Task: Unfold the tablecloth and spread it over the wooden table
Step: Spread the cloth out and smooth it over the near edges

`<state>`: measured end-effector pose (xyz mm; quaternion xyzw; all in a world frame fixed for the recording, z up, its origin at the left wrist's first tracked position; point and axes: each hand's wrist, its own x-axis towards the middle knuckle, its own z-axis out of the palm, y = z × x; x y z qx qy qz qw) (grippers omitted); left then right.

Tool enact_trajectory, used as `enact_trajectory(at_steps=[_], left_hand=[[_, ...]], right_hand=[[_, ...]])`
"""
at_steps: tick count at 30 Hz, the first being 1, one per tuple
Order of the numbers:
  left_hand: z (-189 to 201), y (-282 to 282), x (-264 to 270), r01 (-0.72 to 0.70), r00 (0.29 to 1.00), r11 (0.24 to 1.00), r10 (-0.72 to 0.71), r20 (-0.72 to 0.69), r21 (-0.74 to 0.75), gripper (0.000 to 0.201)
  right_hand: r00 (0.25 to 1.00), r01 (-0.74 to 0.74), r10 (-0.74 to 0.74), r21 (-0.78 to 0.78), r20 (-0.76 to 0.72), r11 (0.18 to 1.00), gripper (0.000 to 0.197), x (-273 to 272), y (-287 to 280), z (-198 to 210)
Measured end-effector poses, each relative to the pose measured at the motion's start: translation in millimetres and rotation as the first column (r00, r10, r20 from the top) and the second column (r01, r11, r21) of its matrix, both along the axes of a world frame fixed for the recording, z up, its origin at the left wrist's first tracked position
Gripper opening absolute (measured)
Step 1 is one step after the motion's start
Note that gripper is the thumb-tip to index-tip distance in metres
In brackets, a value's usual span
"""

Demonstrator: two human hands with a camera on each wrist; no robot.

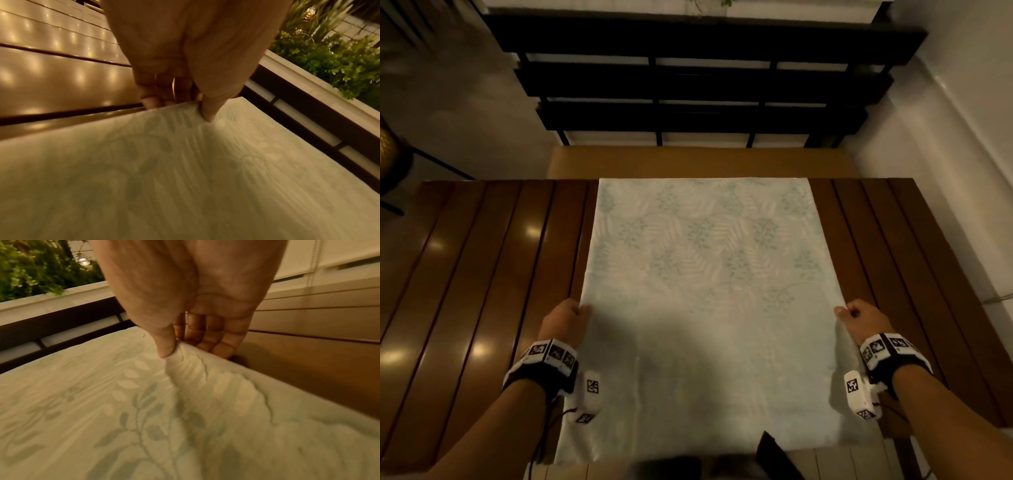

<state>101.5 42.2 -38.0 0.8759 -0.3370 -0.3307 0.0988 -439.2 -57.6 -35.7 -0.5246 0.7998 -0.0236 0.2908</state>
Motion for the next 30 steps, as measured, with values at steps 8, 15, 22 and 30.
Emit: enact_trajectory(at_steps=[8, 15, 22, 30], left_hand=[[-9, -12, 26, 0.031, 0.998, 0.999, -0.029, -0.056, 0.044, 0.032], [-7, -162, 51, 0.084, 0.993, 0.996, -0.082, 0.079, -0.013, 0.039], [-19, -233, 66, 0.048, 0.984, 0.999, -0.051, 0.169, 0.021, 0.032], [-13, -251, -3, 0.306, 0.879, 0.944, -0.231, 0.416, -0.122, 0.063]], right_hand=[[0.997, 0.033, -0.024, 0.121, -0.072, 0.992, 0.028, 5, -21, -4], [0.999, -0.041, 0.041, -0.007, -0.032, 0.999, 0.037, 22, -153, -13], [0.998, -0.06, 0.058, -0.036, -0.038, 0.998, 0.026, 32, -226, -16], [0.997, -0.064, 0.074, -0.259, 0.028, 0.964, 0.021, 38, -177, -12]])
